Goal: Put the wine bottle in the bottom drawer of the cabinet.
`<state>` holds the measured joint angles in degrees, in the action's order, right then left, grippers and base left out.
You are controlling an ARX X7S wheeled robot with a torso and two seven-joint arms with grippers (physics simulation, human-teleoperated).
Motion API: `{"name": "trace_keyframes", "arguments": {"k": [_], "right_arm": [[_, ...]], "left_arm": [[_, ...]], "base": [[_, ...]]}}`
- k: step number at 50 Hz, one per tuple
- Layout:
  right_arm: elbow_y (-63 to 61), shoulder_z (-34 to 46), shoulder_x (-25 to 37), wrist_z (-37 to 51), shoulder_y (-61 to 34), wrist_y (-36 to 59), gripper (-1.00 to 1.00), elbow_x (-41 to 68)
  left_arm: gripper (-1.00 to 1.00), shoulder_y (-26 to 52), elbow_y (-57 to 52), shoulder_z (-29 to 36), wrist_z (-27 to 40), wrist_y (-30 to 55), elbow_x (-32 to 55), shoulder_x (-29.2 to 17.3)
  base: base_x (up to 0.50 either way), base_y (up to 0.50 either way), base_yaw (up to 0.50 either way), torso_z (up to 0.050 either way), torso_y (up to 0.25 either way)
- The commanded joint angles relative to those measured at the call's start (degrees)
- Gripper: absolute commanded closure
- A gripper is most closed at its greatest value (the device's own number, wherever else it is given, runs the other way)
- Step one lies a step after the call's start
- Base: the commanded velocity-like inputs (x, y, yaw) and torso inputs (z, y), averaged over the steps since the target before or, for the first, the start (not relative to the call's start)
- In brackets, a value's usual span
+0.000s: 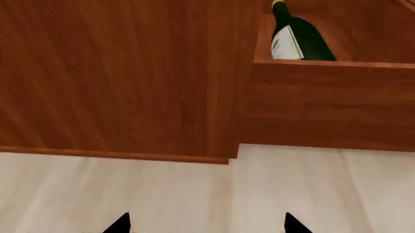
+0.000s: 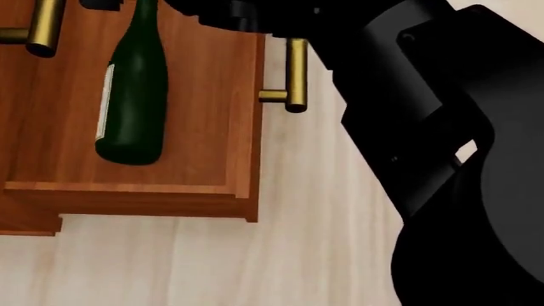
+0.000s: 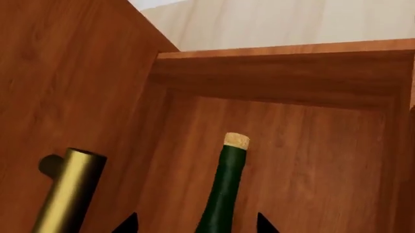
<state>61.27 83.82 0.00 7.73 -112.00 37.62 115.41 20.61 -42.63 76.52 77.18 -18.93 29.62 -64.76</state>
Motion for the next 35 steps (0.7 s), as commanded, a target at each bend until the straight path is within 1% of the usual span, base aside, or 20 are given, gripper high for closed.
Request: {"name": "trace_keyframes", "arguments": {"k": [1, 8, 15, 28, 35], "right_arm": [[1.45, 9.58, 0.02, 5.98, 3.86, 1.44, -1.00, 0.29], [0.99, 9.99, 0.21, 5.52, 1.66, 1.70, -1.00, -1.50], [-12.53, 7.42, 7.41, 11.41, -0.56, -0.26, -1.00, -0.47], [-27.47, 5.39, 14.89, 17.75, -3.38, -1.85, -1.00, -0.87], [-35.99, 3.12, 19.96, 20.94, -4.66, -2.50, -1.00, 0.55]], "left_arm": [[-1.00, -0.18, 0.31, -0.26, -0.21, 0.04, 0.10, 0.22], [-1.00, -0.27, -0.07, -0.36, -0.14, 0.44, 0.02, 0.23], [-1.00, -0.38, 0.13, -0.51, -0.25, 0.48, 0.08, 0.41], [-1.00, -0.59, 0.18, -0.80, -0.34, 0.63, 0.13, 0.50], [-1.00, -0.78, -0.01, -0.90, -0.39, 0.70, -0.20, 0.47]], "base": [[0.00, 0.00, 0.00, 0.000, -0.009], [0.00, 0.00, 0.00, 0.000, -0.005], [0.00, 0.00, 0.00, 0.000, -0.001], [0.00, 0.00, 0.00, 0.000, -0.001], [0.00, 0.00, 0.00, 0.000, 0.000]]}}
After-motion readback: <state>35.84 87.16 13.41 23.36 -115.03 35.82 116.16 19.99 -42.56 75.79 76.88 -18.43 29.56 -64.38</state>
